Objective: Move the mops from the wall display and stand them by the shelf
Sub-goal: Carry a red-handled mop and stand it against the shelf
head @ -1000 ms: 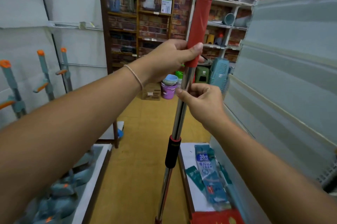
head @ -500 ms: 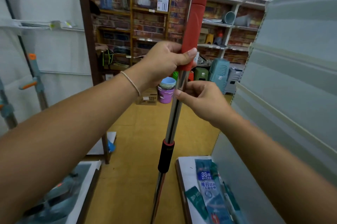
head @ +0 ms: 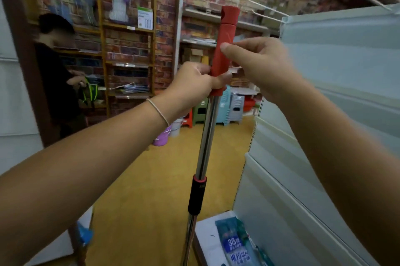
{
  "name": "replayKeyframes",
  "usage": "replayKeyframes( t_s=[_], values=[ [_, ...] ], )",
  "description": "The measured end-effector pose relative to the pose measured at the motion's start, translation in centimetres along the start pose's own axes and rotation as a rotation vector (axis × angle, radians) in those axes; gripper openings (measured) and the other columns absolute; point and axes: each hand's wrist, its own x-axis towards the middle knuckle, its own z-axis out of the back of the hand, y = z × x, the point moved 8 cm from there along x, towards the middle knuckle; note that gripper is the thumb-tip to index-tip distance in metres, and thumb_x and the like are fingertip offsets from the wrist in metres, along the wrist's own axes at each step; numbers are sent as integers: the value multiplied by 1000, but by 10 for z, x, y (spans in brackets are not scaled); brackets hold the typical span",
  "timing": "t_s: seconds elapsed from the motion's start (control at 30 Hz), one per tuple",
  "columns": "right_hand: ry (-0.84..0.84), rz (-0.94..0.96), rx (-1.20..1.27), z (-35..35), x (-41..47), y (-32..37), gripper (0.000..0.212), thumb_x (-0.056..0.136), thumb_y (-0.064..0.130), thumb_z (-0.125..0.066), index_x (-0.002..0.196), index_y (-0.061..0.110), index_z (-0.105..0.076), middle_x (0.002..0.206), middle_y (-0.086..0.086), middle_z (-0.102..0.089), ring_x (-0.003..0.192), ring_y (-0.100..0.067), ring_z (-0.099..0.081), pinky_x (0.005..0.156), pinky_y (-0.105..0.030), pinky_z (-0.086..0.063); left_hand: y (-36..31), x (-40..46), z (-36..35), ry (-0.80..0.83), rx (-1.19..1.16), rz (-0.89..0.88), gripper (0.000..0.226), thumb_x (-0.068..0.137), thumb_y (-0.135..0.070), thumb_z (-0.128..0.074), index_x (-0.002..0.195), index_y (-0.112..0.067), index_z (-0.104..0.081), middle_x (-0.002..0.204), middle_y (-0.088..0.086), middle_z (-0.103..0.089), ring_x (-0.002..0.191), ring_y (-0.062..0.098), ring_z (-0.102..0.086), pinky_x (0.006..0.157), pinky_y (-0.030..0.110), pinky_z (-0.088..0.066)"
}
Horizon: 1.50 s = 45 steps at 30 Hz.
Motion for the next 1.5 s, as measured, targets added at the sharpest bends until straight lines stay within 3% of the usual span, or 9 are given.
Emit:
replayKeyframes(
  t_s=[0.1, 0.3, 0.5, 0.67, 0.8, 1.0, 1.2, 1.37, 1.5],
  values=[
    [-92, -17, -76, -6, 29, -5, 30, 82, 39, -77, 81, 9, -76, 51, 8, -63, 43, 1, -52, 45, -18, -43, 11, 33, 2, 2, 10, -23, 22, 82, -21, -75, 97, -6, -73, 87, 13, -73, 83, 25, -70, 81, 40, -58],
    [-183, -93, -226, -10, 85, -44, 30, 73, 43, -83, 73, 16, -73, 43, 11, -56, 31, 0, -44, 37, -17, -36, 47, 92, -6, 54, 22, -58, 18, 80, -25, -76, 94, -14, -73, 86, 8, -74, 83, 25, -71, 83, 47, -58],
    [-238, -85, -212, -7, 145, -106, 19, 77, 38, -81, 71, 22, -74, 64, 8, -73, 63, -9, -72, 69, -36, -62, 80, 159, -22, 90, -35, -142, 20, 76, -20, -80, 95, -14, -74, 85, 4, -75, 78, 17, -72, 78, 42, -60],
    [-254, -76, -224, 0, 201, -138, 19, 80, 39, -78, 73, 21, -73, 69, 5, -75, 66, -10, -73, 69, -37, -63, 101, 223, -36, 98, -73, -137, 26, 75, -27, -80, 95, -12, -74, 85, 6, -75, 80, 22, -72, 79, 47, -59],
    [-261, -83, -267, 9, 238, -158, 22, 80, 39, -77, 73, 19, -72, 71, 2, -75, 68, -15, -74, 68, -36, -63, 131, 256, -47, 169, -69, -77, 21, 77, -31, -78, 90, -15, -76, 86, 5, -76, 84, 20, -71, 80, 34, -56],
    [-276, -125, -321, 13, 278, -197, 23, 83, 35, -76, 72, 15, -71, 72, -6, -72, 57, -10, -61, 59, -30, -55, 174, 304, -75, 300, -129, 13, 11, 82, -17, -73, 93, -18, -69, 96, 6, -72, 96, 24, -68, 90, 35, -53],
    [-316, -133, -328, 12, 326, -224, 20, 87, 31, -72, 73, 17, -71, 74, -2, -73, 63, -10, -64, 64, -27, -55, 196, 363, -89, 317, -308, 5, 13, 80, -13, -75, 93, -16, -71, 70, -12, -70, 57, -3, -62, 53, 9, -45],
    [-389, -177, -356, 10, 370, -250, 18, 90, 29, -69, 79, 15, -71, 94, -17, -74, 80, -23, -66, 88, -44, -58, 213, 420, -100, 382, -332, -3, 19, 79, -18, -76, 97, -16, -73, 86, -2, -73, 81, 15, -65, 76, 31, -50],
    [-485, -217, -401, 10, 399, -264, 16, 91, 29, -68, 81, 16, -70, 94, -12, -74, 91, -27, -71, 90, -41, -57, 219, 460, -109, 478, -341, 4, 17, 82, -15, -74, 99, -12, -71, 91, 4, -72, 87, 21, -64, 87, 37, -51]
  ],
)
